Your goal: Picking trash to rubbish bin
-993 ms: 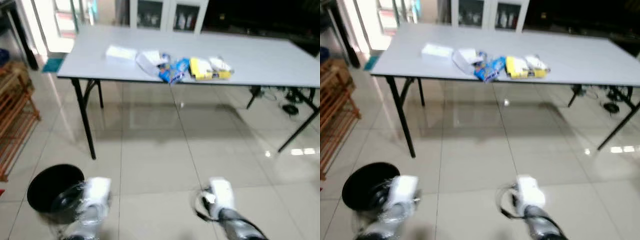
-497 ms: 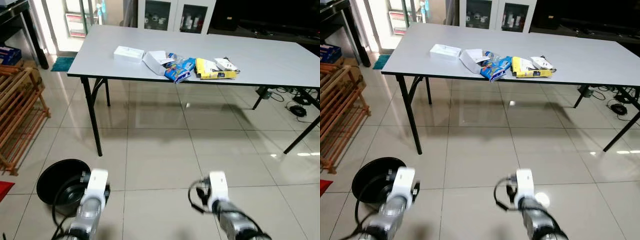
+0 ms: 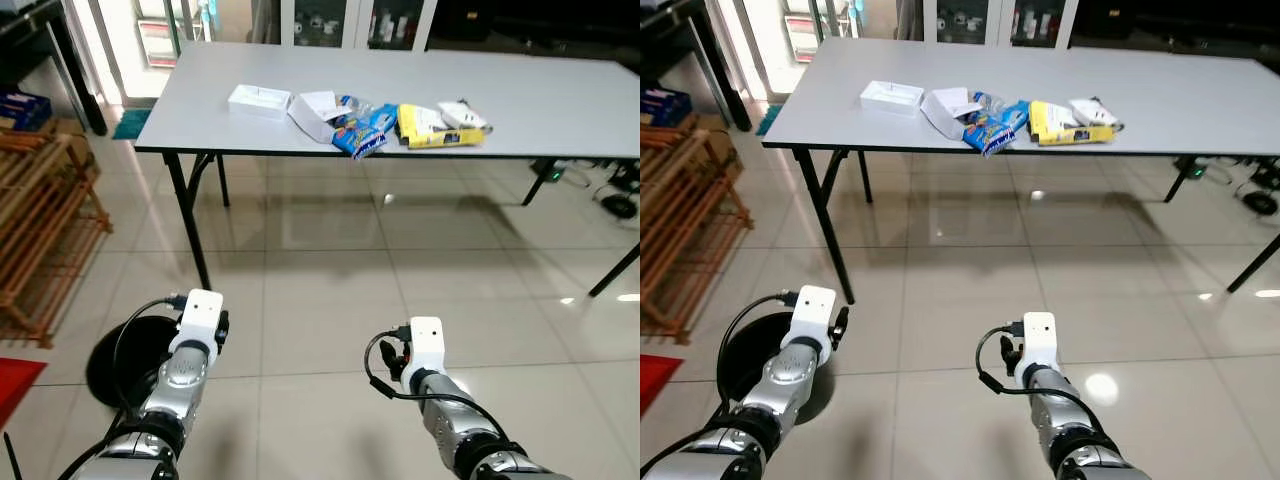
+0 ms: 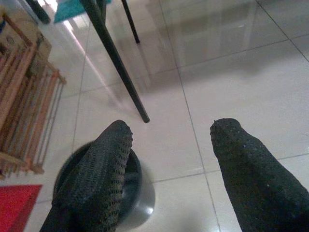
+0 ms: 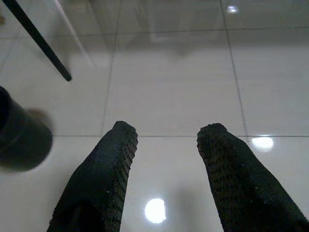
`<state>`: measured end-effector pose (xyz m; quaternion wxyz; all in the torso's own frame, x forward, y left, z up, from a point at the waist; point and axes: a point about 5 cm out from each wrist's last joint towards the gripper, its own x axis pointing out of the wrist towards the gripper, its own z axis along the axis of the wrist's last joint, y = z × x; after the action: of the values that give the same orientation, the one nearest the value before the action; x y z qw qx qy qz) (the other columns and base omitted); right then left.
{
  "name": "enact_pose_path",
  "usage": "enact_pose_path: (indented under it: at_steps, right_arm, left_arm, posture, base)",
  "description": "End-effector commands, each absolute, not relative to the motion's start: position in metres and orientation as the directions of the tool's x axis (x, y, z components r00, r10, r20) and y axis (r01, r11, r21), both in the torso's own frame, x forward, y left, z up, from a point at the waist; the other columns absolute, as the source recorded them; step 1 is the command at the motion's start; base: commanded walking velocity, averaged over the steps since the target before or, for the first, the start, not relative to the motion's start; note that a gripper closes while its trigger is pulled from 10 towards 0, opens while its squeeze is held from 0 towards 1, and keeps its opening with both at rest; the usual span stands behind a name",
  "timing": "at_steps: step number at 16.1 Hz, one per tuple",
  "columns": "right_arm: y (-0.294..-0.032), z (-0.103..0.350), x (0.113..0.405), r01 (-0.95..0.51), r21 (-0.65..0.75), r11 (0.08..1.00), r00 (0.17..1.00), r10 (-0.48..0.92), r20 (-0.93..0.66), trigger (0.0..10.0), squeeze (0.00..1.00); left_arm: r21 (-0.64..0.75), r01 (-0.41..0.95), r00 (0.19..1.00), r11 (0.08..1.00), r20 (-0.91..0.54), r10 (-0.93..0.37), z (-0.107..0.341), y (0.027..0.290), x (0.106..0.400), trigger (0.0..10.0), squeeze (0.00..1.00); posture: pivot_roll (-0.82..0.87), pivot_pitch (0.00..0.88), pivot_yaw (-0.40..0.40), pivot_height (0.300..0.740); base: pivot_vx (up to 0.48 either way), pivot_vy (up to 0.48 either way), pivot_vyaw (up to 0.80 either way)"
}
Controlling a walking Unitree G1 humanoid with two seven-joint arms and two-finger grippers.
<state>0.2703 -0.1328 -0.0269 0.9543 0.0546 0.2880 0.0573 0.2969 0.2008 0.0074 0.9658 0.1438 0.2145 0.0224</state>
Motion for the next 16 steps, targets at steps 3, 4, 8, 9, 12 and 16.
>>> enact_pose_path:
  at_steps: [3, 4, 8, 9, 12, 16]
  right_arm:
    - [-0.135, -0.016, 0.281, -0.042, 0.145, 0.989, 0.866, 0.108, -0.488, 10.0, 0.00]
    - [-0.134, -0.007, 0.290, -0.058, 0.131, 0.990, 0.888, 0.111, -0.447, 10.0, 0.00]
    - [-0.132, 0.029, 0.319, -0.088, 0.115, 0.989, 0.946, 0.119, -0.300, 10.0, 0.00]
    - [-0.128, 0.042, 0.328, -0.118, 0.096, 0.988, 0.959, 0.139, -0.247, 10.0, 0.00]
    - [-0.129, 0.085, 0.349, -0.091, 0.092, 0.992, 0.994, 0.096, -0.053, 10.0, 0.00]
    - [-0.129, 0.131, 0.358, -0.066, 0.111, 0.992, 0.990, 0.051, 0.131, 10.0, 0.00]
  left_arm:
    - [0.300, 0.063, 0.927, 0.952, -0.370, 0.056, 0.018, 0.193, 0.307, 10.0, 0.00]
    - [0.300, 0.057, 0.940, 0.952, -0.338, 0.051, 0.025, 0.189, 0.313, 10.0, 0.00]
    - [0.291, 0.018, 0.969, 0.957, -0.240, 0.055, 0.044, 0.177, 0.326, 10.0, 0.00]
    - [0.263, -0.023, 0.975, 0.965, -0.208, 0.080, 0.050, 0.177, 0.330, 10.0, 0.00]
    - [0.218, -0.038, 0.994, 0.975, -0.093, 0.059, 0.075, 0.170, 0.342, 10.0, 0.00]
    - [0.137, 0.013, 0.990, 0.990, 0.136, -0.032, 0.120, 0.145, 0.353, 10.0, 0.00]
  posture:
    - [0.04, 0.000, -0.001, 0.740]
    - [0.03, 0.000, -0.001, 0.740]
    - [0.03, 0.000, -0.037, 0.740]
    - [0.03, 0.000, -0.049, 0.740]
    - [0.02, 0.000, -0.072, 0.740]
    - [0.01, 0.000, -0.089, 0.740]
  base:
    - [0.000, 0.000, 0.00]
    - [0.000, 0.000, 0.00]
    - [0.000, 0.000, 0.00]
    - [0.000, 0.000, 0.00]
    - [0.000, 0.000, 0.00]
    - [0.000, 0.000, 0.00]
